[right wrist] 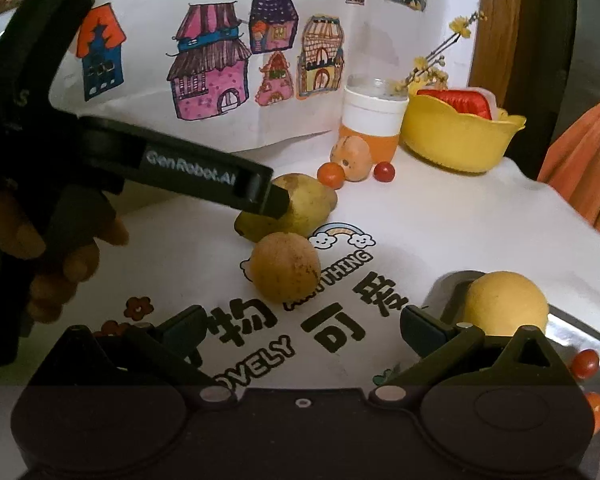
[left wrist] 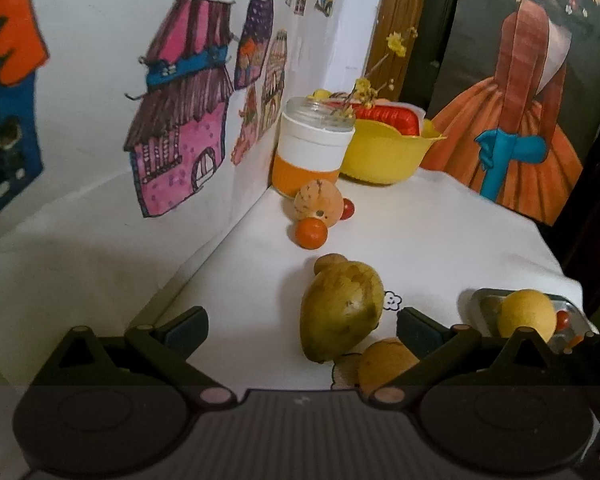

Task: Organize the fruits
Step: 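Grasp the green-yellow pear with the left tool while the right tool grasps the round tan fruit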

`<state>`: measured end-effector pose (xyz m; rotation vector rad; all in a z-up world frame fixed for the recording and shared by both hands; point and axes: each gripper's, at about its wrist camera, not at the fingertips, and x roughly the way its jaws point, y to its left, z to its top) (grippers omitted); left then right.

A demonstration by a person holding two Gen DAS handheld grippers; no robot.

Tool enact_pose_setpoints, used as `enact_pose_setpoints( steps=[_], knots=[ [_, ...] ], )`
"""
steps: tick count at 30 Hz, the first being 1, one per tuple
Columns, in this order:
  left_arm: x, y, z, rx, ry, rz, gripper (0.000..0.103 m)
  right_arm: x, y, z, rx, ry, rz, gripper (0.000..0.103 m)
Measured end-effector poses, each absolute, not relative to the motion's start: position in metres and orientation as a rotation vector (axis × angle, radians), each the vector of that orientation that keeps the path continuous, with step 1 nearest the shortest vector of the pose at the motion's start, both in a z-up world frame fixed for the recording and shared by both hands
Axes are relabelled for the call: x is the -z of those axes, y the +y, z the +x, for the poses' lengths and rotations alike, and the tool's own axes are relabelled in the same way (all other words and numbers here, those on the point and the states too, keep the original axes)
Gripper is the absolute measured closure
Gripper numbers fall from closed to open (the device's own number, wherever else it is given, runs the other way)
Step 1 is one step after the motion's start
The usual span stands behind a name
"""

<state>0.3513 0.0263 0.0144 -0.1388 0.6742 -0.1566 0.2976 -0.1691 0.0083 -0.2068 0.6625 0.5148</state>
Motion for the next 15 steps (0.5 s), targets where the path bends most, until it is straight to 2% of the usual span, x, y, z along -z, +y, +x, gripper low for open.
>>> enact_pose_setpoints(
  steps=[5,15],
  knots=[
    [-0.012,0.023,0.361,0.159,0.692,-0.151,0.001,-0.008,-0.167,0.306,-0.557,0.650,-0.209,0.001],
    [-0.006,0.020,0.380,0.223,0.731,-0.181,0.002,-0.001,-0.157,0.322,-0.599,0.629,-0.256,0.012]
  ],
)
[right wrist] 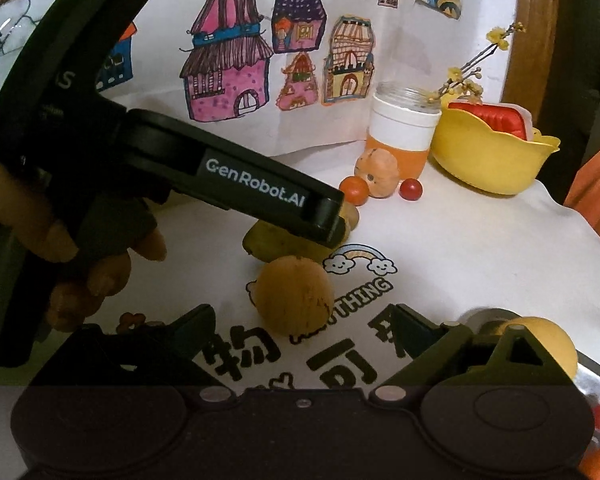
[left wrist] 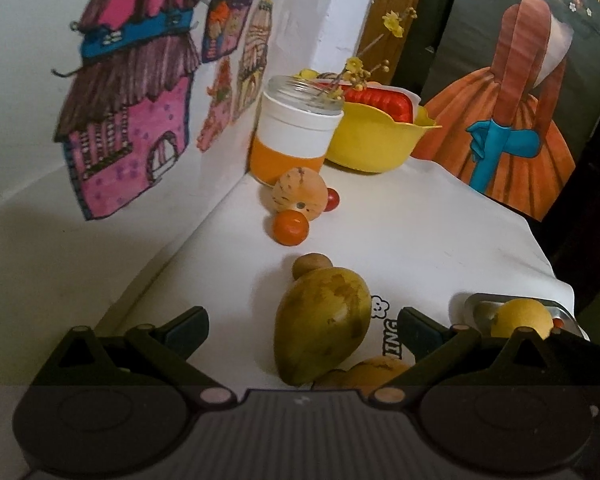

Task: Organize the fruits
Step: 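Grasp the green-yellow pear with the left tool while the right tool grasps the round tan fruit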

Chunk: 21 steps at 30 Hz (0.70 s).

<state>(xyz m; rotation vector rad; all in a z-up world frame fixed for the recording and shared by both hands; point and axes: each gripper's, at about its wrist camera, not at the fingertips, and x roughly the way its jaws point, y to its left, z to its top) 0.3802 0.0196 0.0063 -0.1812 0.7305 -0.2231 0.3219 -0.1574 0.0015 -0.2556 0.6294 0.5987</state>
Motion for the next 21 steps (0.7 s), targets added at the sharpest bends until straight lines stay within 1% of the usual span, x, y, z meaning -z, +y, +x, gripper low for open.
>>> enact_pose_setpoints(
  steps=[4,6,10,12,14,17,19,21],
  knots=[
    [-0.004,0.020,0.386,0.235,0.737,-0.193,0.011,0.001,-0.154,0.329,-0.602,0.631,-0.260,0.018],
    [-0.003,0.021,0.389,0.242,0.743,-0.203,0.014,0.001,-0.152,0.333,-0.603,0.632,-0.259,0.023],
    [0.000,0.021,0.393,0.256,0.756,-0.213,0.022,0.002,-0.149,0.338,-0.608,0.634,-0.261,0.028],
    [0.001,0.021,0.394,0.264,0.767,-0.220,0.026,0.003,-0.148,0.340,-0.609,0.639,-0.258,0.032],
    [0.003,0.020,0.395,0.273,0.778,-0.225,0.030,0.003,-0.147,0.341,-0.616,0.640,-0.251,0.034],
    [0.003,0.020,0.395,0.274,0.775,-0.224,0.034,0.003,-0.146,0.343,-0.622,0.642,-0.240,0.037],
    [0.003,0.020,0.396,0.278,0.778,-0.234,0.037,0.002,-0.146,0.344,-0.625,0.646,-0.233,0.041],
    [0.003,0.020,0.396,0.285,0.782,-0.241,0.041,0.001,-0.145,0.344,-0.632,0.649,-0.229,0.047]
  ],
)
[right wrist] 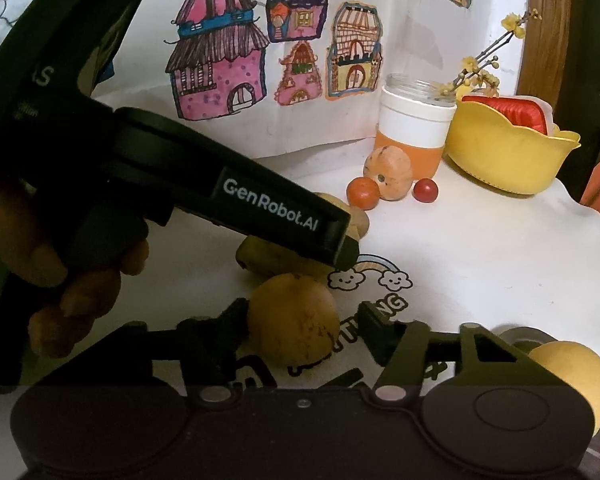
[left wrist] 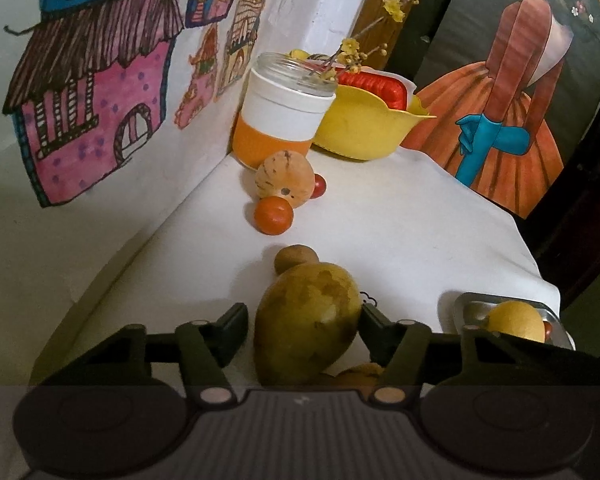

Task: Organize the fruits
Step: 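Grasp the green-yellow pear with the left tool while the right tool grasps the round tan fruit, then carry the pear over the tray with the left tool while the right tool carries the tan fruit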

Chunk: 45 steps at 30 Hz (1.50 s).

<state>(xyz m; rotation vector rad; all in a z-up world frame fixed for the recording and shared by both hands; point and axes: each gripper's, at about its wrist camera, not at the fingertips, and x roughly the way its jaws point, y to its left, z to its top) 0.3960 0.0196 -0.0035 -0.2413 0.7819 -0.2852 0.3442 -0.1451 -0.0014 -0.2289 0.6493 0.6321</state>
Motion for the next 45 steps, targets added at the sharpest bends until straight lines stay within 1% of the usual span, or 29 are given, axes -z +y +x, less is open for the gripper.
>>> enact_pose_setpoints(
  steps=[1,3,27,38,45],
  knots=[
    [0.004,0.019,0.396,0.290,0.784,-0.243,0.044,0.001,-0.145,0.344,-0.638,0.649,-0.227,0.049],
    [0.003,0.018,0.395,0.287,0.784,-0.240,0.044,0.001,-0.144,0.342,-0.646,0.648,-0.228,0.055],
    [-0.001,0.029,0.344,0.220,0.787,-0.258,0.045,-0.004,-0.155,0.296,-0.661,0.654,-0.232,0.056],
    [-0.004,0.030,0.312,0.226,0.802,-0.281,0.045,-0.017,-0.167,0.259,-0.651,0.630,-0.211,0.056],
    [-0.019,0.022,0.294,0.246,0.797,-0.264,0.045,-0.032,-0.187,0.238,-0.624,0.595,-0.185,0.056]
  ],
)
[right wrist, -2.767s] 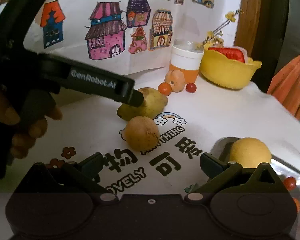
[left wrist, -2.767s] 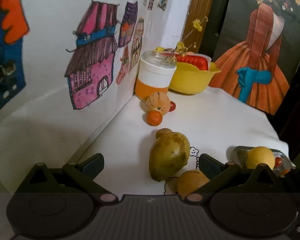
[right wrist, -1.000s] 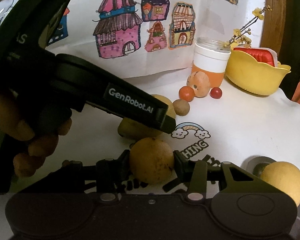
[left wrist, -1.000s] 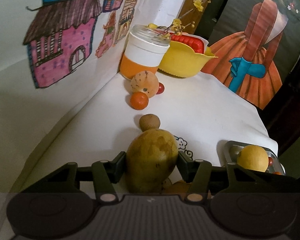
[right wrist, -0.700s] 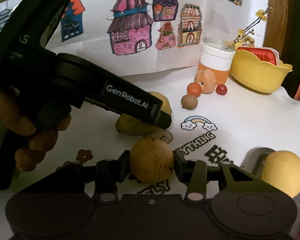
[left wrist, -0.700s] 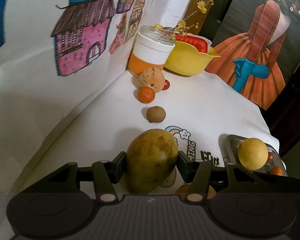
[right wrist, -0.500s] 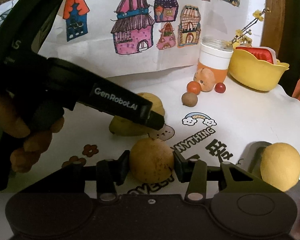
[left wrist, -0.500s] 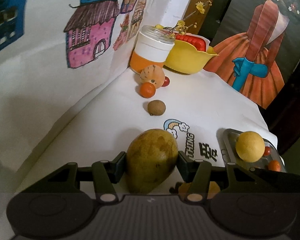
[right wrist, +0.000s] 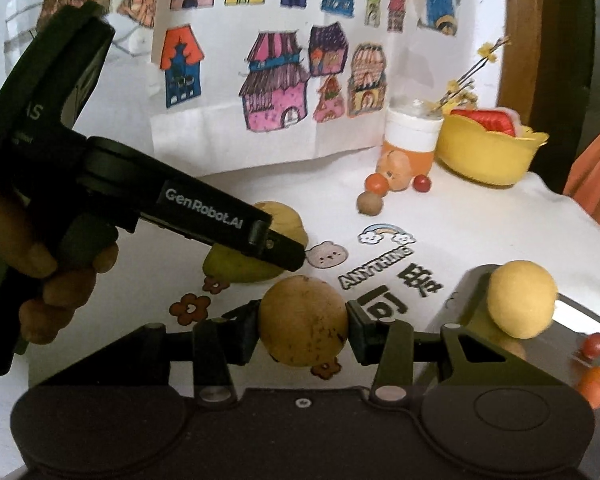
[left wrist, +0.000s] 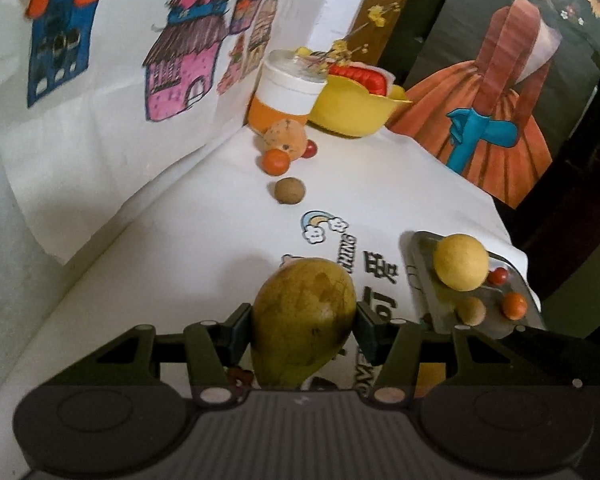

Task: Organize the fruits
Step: 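Carry the pear over the tray with the left tool while the right tool carries the tan fruit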

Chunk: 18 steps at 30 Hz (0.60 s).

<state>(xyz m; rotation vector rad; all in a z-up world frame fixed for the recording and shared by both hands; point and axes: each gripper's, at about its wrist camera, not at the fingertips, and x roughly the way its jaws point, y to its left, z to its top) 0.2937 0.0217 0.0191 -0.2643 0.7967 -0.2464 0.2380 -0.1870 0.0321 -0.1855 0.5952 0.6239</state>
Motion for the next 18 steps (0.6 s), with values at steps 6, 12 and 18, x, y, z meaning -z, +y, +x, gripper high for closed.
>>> enact_pose_setpoints(
  steps=[6,12,18],
  knots=[
    [-0.032,-0.002,0.284,0.288,0.785,-0.244,0.045,-0.041,-0.217,0.225,-0.574,0.568,-0.161,0.056],
    [-0.037,-0.038,0.287,0.344,0.791,-0.249,0.045,-0.040,-0.254,0.220,-0.501,0.565,-0.129,0.056],
    [-0.038,-0.080,0.290,0.400,0.800,-0.231,0.045,-0.035,-0.292,0.218,-0.435,0.559,-0.095,0.056]
  ],
)
